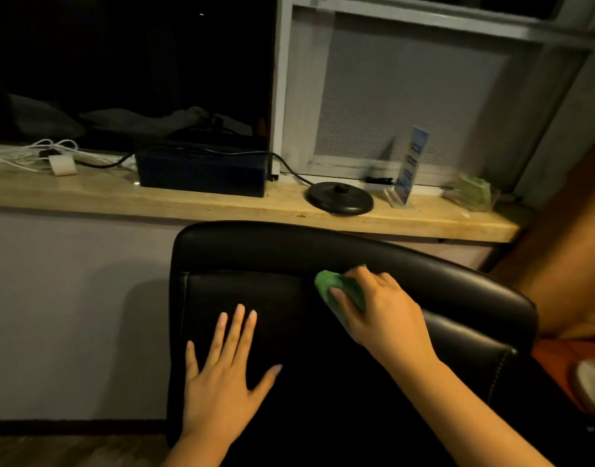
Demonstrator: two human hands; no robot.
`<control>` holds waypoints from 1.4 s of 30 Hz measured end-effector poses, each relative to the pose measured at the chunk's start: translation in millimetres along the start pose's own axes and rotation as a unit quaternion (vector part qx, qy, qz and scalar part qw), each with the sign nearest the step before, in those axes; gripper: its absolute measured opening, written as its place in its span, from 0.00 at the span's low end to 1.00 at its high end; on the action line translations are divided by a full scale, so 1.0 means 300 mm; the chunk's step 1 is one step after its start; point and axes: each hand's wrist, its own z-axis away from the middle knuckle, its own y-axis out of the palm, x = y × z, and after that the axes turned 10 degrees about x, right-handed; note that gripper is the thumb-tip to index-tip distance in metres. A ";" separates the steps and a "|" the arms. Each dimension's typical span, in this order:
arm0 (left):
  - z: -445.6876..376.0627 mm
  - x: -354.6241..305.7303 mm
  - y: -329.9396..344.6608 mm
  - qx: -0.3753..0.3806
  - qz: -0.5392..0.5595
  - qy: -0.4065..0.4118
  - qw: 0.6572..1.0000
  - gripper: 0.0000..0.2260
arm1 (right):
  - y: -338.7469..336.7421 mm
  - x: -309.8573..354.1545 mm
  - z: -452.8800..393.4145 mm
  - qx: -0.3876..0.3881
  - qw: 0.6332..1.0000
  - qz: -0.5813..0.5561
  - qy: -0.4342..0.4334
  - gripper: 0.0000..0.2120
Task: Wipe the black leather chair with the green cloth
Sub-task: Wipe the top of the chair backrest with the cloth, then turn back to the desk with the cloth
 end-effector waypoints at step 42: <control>0.995 -1.447 0.280 0.194 0.009 0.420 0.886 0.31 | -0.759 -0.592 2.140 0.000 0.701 0.059 0.711 0.12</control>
